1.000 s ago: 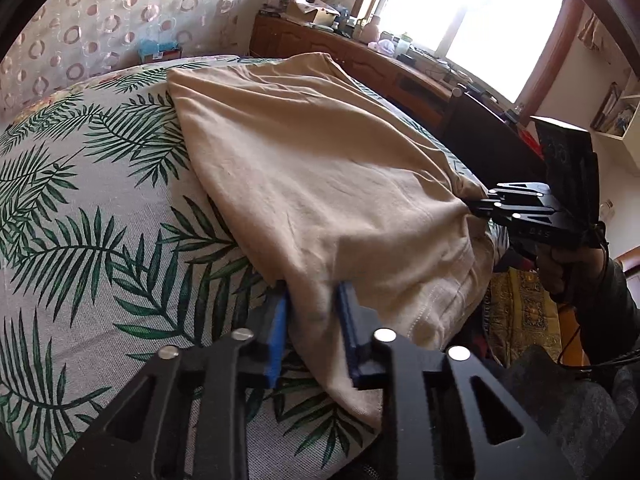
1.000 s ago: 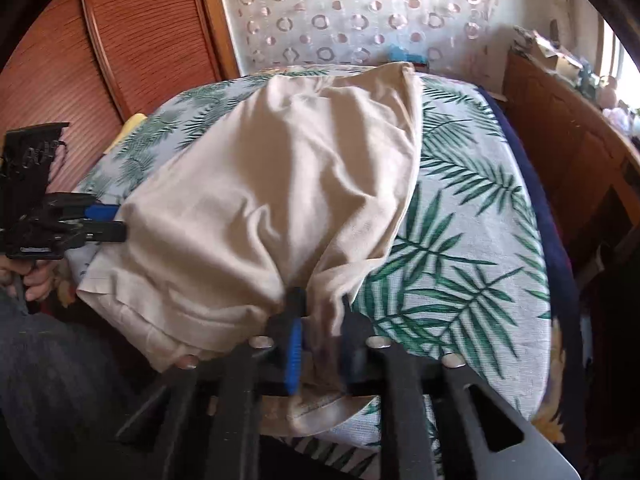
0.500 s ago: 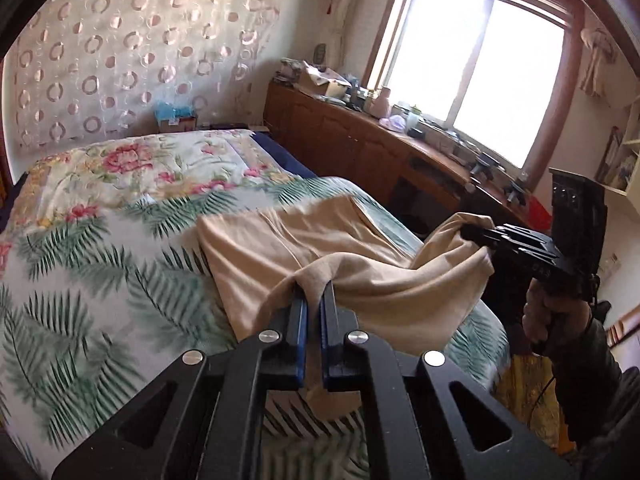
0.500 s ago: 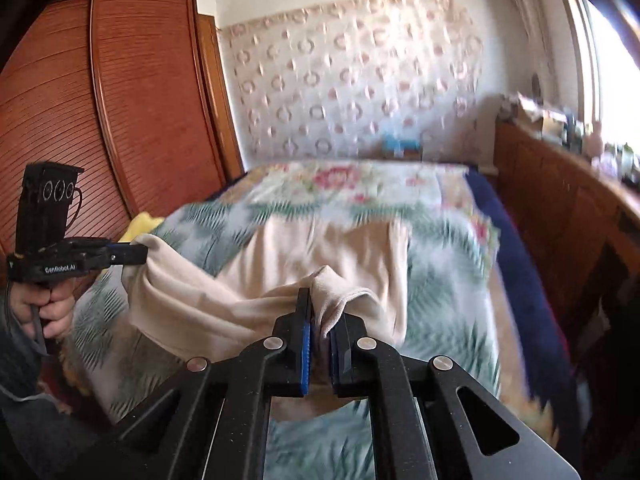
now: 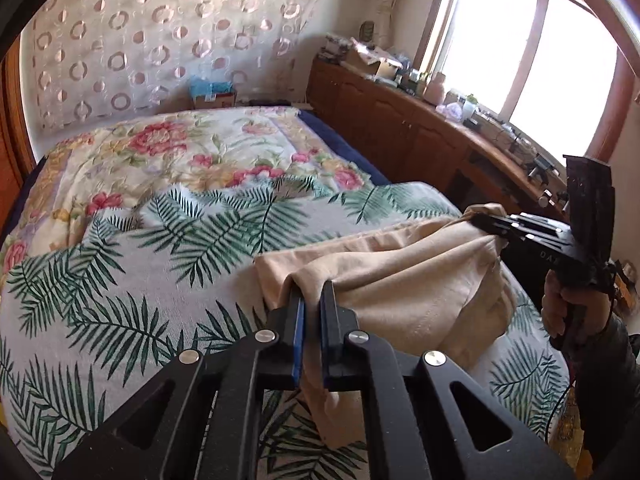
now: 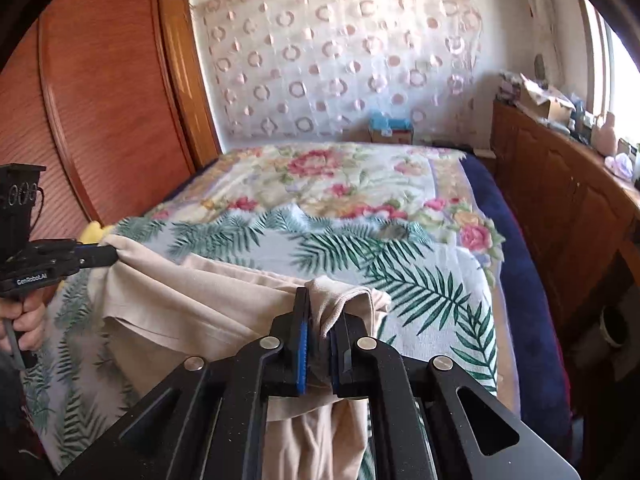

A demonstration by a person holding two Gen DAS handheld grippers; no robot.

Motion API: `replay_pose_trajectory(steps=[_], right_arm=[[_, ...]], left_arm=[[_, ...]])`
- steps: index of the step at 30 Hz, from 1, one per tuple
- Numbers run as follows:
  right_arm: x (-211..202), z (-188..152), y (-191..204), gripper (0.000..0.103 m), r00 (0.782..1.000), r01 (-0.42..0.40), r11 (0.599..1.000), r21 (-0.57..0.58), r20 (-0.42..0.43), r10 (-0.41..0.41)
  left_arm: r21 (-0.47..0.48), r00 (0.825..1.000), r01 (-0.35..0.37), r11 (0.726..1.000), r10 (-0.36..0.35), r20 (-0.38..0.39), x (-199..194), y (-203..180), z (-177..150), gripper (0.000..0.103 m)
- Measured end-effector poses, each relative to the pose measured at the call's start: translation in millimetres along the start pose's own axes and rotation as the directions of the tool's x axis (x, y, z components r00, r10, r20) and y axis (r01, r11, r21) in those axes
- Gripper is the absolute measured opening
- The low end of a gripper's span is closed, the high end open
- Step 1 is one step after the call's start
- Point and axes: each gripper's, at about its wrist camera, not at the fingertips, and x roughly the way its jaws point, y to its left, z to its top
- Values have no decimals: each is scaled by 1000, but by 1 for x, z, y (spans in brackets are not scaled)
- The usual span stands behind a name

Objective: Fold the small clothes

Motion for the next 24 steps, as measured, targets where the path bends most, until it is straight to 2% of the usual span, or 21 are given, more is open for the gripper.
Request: replay_pose_trajectory(steps=[1,2,3,4,5,7,8,12,16,19,24], right_arm=[[-2,2,1,11,1000,0,1000,2,-4,0],[0,4,1,14,1000,10,1000,0,-5,-10],[-2,7,1,21,1000,22,1000,-7,-8,-22],[-3,7,1,25,1000,27,999,-16,-6,-27],[-5,7,-1,27,999,34,999,-22,-4,-34],[-17,3,0,42,998,57,998,-34,12,-56],[-25,1,-1,44,998,65,997,-35,25,-64],[-44,-21,-6,48,998,60,997,-45,14,-60],[-46,-35,1,48,997,57,994,-96,-54,-63],[-37,-41,9,48,993,28,992,-124,-110,-42],[-24,-27,21,48,994,19,990,-139,-103,-33]], left_arm=[[8,1000,-11,1000,11,-6,3,0,-1,13],[22,999,-31,999,31,-4,3,1,-3,23],[35,999,-45,998,45,4,0,-1,-3,29],[46,998,-54,997,53,15,-4,-1,-4,41],[50,998,-53,997,52,25,-9,-1,-6,45],[59,999,-39,997,38,20,-17,-1,-15,50],[62,999,-38,997,37,15,-20,0,-20,53],[69,998,-28,997,32,-48,-20,4,-46,55],[98,994,-25,995,35,-107,-8,2,-60,55],[107,990,-38,993,52,-133,4,2,-59,55],[130,992,-51,990,66,-108,14,-1,-39,55]])
